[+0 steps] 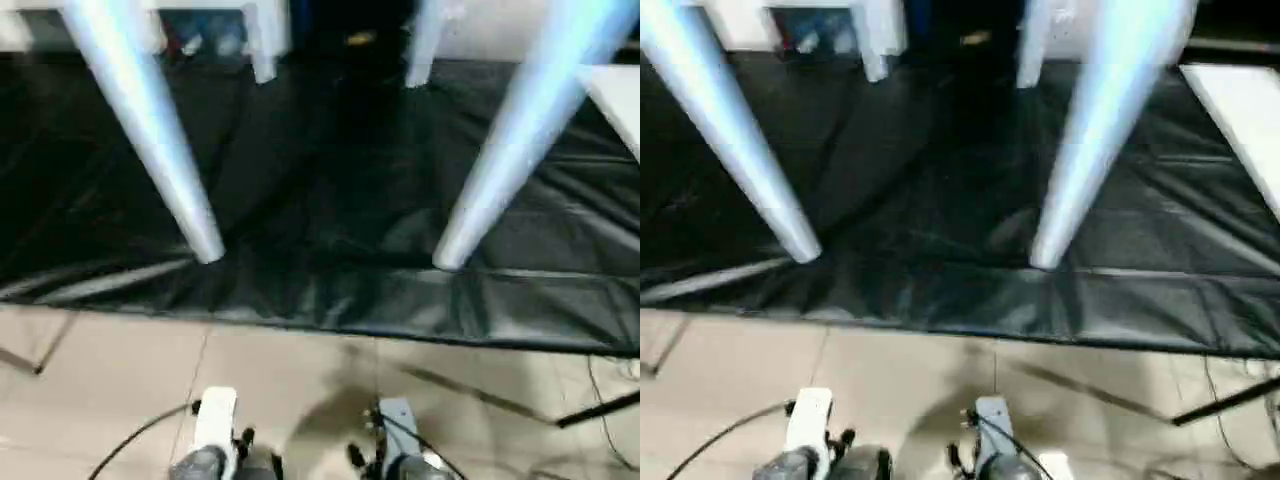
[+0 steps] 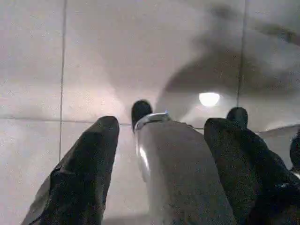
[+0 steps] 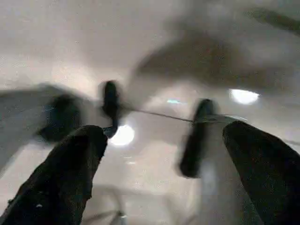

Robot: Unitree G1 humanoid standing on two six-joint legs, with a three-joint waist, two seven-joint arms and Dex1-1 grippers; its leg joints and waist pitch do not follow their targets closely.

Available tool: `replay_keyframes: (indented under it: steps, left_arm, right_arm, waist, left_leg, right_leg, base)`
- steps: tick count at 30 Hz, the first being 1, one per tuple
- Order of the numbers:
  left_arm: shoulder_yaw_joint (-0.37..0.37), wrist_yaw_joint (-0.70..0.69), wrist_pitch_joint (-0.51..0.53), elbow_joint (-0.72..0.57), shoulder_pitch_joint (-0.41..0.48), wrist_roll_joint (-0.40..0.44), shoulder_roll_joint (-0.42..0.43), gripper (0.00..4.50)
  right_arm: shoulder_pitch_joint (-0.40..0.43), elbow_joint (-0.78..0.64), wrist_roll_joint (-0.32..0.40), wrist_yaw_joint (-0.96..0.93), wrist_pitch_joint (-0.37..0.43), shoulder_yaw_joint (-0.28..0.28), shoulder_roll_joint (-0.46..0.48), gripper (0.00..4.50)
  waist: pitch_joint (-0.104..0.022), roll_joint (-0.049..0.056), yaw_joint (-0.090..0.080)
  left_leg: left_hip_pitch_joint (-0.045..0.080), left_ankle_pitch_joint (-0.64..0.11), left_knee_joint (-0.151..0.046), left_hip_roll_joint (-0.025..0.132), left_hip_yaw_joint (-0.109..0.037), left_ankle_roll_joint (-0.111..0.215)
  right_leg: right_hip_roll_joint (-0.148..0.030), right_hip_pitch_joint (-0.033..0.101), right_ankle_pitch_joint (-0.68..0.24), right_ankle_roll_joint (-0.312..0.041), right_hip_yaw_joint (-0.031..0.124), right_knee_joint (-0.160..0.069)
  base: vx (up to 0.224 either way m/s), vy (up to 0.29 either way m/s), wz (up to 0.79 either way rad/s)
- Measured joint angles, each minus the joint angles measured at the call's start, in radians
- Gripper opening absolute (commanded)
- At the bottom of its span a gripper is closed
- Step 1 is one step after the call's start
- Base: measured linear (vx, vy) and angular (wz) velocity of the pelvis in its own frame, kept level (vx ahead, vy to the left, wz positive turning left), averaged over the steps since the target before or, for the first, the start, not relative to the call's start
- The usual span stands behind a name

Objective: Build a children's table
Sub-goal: Flip table

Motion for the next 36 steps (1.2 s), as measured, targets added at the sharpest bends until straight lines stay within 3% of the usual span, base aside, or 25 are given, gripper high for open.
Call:
replay_keyframes:
  steps: [1,3,6,7,8,12,14,16,19,36]
  left_arm:
    - [0.0,0.008,0.012,0.01,-0.008,0.001,0.0,3.27]
    - [0.0,0.016,0.018,0.016,-0.022,0.001,-0.006,3.27]
    - [0.007,0.017,0.036,0.029,-0.043,0.0,-0.029,3.27]
    - [0.009,0.016,0.049,0.037,-0.047,0.0,-0.038,3.27]
    - [0.009,0.016,0.057,0.041,-0.048,0.0,-0.043,3.27]
    - [0.015,0.024,0.088,0.061,-0.067,0.001,-0.05,3.27]
    - [0.016,0.024,0.092,0.065,-0.072,0.001,-0.057,3.27]
    - [0.016,0.024,0.092,0.065,-0.072,0.001,-0.064,3.27]
    - [0.017,0.025,0.095,0.065,-0.072,0.001,-0.056,3.27]
    - [0.017,0.025,0.098,0.065,-0.072,0.001,-0.057,3.27]
  right_arm:
    - [-0.008,0.003,0.003,-0.036,0.006,-0.005,0.002,4.5]
    - [-0.012,0.009,0.004,-0.067,0.016,-0.012,0.003,4.5]
    - [-0.036,0.032,0.003,-0.136,0.041,-0.026,0.008,4.5]
    - [-0.043,0.038,0.003,-0.161,0.05,-0.036,0.01,4.5]
    - [-0.049,0.043,0.003,-0.175,0.059,-0.043,0.011,4.5]
    - [-0.12,0.084,0.016,-0.223,0.106,-0.113,0.06,4.5]
    - [-0.155,0.072,0.021,-0.221,0.107,-0.115,0.088,4.5]
    - [-0.155,0.063,0.023,-0.223,0.104,-0.117,0.088,4.5]
    - [-0.155,0.075,0.023,-0.224,0.106,-0.118,0.088,4.5]
    - [-0.155,0.075,0.024,-0.224,0.108,-0.118,0.088,4.5]
  waist:
    - [0.0,0.0,-0.011]
    - [0.001,-0.001,-0.016]
    - [0.002,-0.002,-0.017]
    - [0.002,-0.002,-0.015]
    - [0.002,-0.002,-0.016]
    - [0.001,-0.002,-0.025]
    - [-0.002,0.002,-0.027]
    - [-0.011,0.002,-0.017]
    - [-0.017,0.0,-0.013]
    - [-0.019,-0.003,-0.012]
  left_leg:
    - [0.0,-0.002,0.004,-0.001,0.005,0.003]
    - [-0.002,-0.001,0.003,0.0,0.013,0.004]
    - [0.014,-0.003,-0.007,0.008,0.043,-0.004]
    - [0.017,-0.003,-0.011,0.014,0.057,-0.004]
    - [0.016,-0.002,-0.012,0.015,0.061,-0.005]
    - [0.015,0.001,-0.013,0.019,0.068,-0.01]
    - [0.014,0.004,-0.014,0.02,0.069,-0.011]
    - [0.014,0.009,-0.016,0.021,0.073,-0.002]
    - [0.008,0.009,-0.016,0.022,0.079,0.004]
    - [0.016,0.006,-0.014,0.023,0.096,0.0]
  right_leg:
    - [-0.003,0.0,0.003,-0.001,0.002,-0.001]
    - [-0.006,0.001,0.009,0.002,0.004,-0.004]
    - [-0.016,0.005,0.01,0.004,0.005,-0.005]
    - [-0.017,0.005,0.01,0.004,0.009,-0.006]
    - [-0.017,0.005,0.01,0.005,0.011,-0.006]
    - [-0.017,0.002,0.014,0.015,0.014,-0.006]
    - [-0.016,0.001,0.014,0.018,0.014,-0.006]
    - [-0.017,0.0,0.012,0.02,0.014,-0.009]
    - [-0.017,-0.011,0.014,0.022,0.016,-0.009]
    - [-0.017,-0.013,0.021,0.024,0.034,-0.006]
  base:
    - [-0.026,0.095,-0.08]
    - [-0.064,0.047,-0.07]
    - [-0.023,0.011,-0.01]
    - [0.0,0.0,0.0]
    - [0.0,0.0,0.0]
    - [0.0,0.0,0.0]
    - [0.0,0.0,0.0]
    - [0.053,0.005,0.02]
    - [0.021,0.003,0.0]
    - [0.0,0.0,0.0]
